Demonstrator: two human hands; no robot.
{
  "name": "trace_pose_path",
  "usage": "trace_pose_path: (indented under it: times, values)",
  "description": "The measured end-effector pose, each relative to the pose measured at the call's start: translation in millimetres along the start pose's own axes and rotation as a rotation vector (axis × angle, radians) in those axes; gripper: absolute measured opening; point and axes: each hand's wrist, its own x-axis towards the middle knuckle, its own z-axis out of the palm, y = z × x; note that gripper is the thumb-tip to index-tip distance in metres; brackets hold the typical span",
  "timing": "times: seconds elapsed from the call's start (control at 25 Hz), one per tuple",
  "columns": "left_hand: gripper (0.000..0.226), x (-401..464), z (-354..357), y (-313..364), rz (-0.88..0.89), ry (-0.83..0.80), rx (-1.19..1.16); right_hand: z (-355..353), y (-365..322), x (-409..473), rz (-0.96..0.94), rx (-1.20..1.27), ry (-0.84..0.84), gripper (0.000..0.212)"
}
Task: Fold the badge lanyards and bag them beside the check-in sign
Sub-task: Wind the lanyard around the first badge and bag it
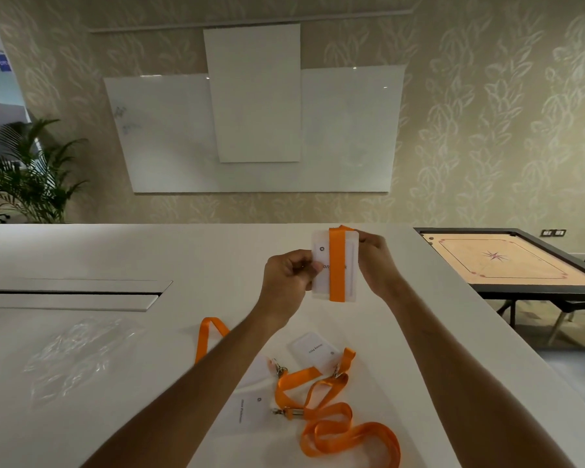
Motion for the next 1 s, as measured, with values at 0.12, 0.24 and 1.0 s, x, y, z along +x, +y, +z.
trace_pose_path:
  times: [0.12, 0.24, 1.0]
  values:
    - [0.025, -2.7, -0.4, 0.0, 0.005, -0.008, -0.005, 1.7, 7.9, -3.1, 0.136, 0.171, 0.096, 0.032]
    - [0.025, -4.0, -0.4, 1.1, 0.028, -0.014, -0.019, 1.6, 13.3, -8.4, 0.209, 0.331, 0.159, 0.041]
    - [0.021, 29.5, -0.2, 30.3, 0.065, 0.105, -0.086, 41.2, 56.0, -51.5, 0.156, -0.114, -0.027, 0.024]
